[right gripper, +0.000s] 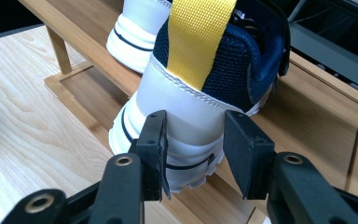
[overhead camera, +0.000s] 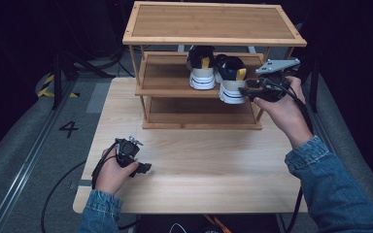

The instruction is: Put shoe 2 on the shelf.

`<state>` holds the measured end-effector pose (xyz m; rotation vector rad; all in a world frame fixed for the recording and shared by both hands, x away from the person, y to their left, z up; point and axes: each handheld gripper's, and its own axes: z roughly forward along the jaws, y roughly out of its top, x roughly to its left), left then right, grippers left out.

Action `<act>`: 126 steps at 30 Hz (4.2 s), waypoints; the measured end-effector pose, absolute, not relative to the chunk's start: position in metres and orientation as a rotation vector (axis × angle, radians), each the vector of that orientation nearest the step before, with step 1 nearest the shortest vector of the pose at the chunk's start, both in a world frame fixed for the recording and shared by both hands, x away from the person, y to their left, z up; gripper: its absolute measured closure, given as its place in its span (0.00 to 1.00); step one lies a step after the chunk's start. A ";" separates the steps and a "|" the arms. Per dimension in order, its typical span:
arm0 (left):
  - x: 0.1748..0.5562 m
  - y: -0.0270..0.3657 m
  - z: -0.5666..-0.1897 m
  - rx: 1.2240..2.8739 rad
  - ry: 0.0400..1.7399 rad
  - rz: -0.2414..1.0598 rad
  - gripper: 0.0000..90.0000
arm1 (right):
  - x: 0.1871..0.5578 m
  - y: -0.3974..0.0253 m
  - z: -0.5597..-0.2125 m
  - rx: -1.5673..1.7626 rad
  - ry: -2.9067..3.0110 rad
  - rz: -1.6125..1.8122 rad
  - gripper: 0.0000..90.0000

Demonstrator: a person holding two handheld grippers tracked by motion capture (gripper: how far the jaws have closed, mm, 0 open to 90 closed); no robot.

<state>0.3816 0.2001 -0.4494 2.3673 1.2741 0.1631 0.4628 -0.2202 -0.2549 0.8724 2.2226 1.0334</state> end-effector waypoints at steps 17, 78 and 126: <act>0.373 0.209 -0.452 2.360 1.300 0.167 0.24 | 0.489 -0.212 -0.261 0.908 2.173 1.053 0.65; 0.390 0.228 -0.436 2.310 1.264 0.186 0.24 | 0.426 -0.314 -0.300 0.972 2.251 1.155 0.51; 0.402 0.232 -0.454 2.295 1.330 0.282 0.24 | 0.415 -0.377 -0.477 1.144 2.299 1.058 0.53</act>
